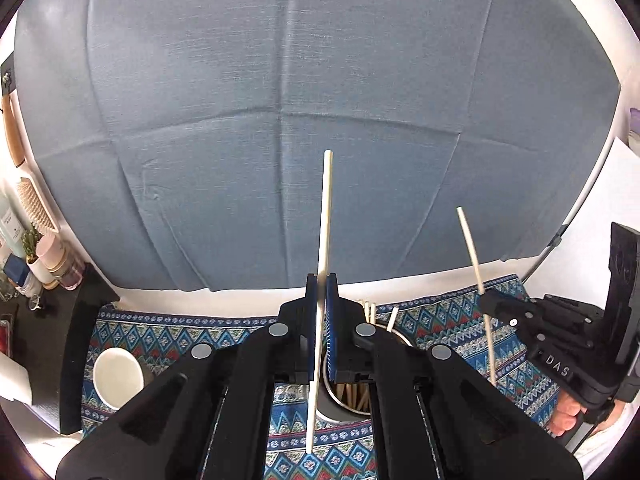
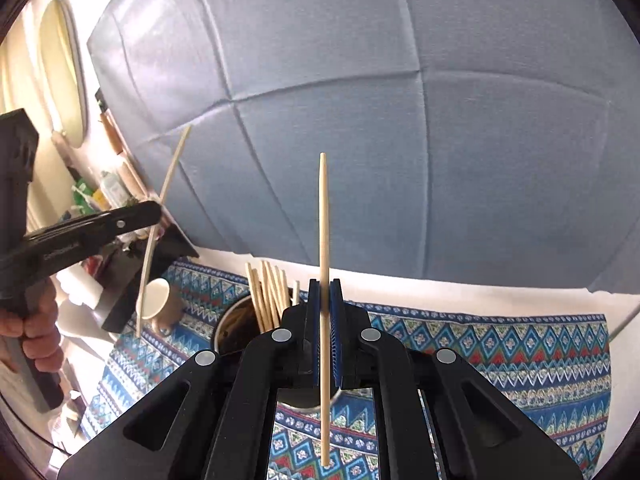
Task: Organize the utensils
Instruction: 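Lift the left tool's stick upright over the black holder while the right tool does likewise, then lower the left tool's stick into the holder and open it while the right tool releases its stick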
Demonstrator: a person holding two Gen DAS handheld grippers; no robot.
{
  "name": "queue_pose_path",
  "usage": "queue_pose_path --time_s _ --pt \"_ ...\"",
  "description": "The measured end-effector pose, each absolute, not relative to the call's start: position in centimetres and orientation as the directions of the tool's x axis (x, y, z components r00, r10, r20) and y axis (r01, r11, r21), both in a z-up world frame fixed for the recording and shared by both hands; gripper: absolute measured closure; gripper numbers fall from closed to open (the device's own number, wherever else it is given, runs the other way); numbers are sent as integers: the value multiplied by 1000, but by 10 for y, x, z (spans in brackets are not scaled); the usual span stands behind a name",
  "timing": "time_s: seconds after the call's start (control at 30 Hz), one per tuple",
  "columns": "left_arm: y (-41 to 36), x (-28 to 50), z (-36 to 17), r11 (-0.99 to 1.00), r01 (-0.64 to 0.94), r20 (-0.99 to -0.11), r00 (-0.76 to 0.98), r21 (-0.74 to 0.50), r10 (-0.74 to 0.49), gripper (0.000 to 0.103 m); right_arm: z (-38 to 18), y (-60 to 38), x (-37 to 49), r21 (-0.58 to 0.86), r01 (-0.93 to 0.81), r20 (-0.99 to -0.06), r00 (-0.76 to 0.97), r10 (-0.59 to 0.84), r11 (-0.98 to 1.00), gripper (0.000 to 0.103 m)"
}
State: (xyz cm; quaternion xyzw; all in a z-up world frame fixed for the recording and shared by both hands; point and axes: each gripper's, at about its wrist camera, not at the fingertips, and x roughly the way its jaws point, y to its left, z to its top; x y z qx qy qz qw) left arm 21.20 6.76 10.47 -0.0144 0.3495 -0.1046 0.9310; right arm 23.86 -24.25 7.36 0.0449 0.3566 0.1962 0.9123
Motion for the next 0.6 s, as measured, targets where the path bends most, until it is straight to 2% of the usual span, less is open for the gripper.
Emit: queue_pose_path --time_s 0.23,0.6 --pt "63 224 99 942 245 -566 754 -231 -335 99 73 -227 244 282 -442 -490 696 524 851 98" --pt "54 232 75 894 328 -421 795 -306 -436 99 52 -210 270 350 -516 -375 688 622 782 98"
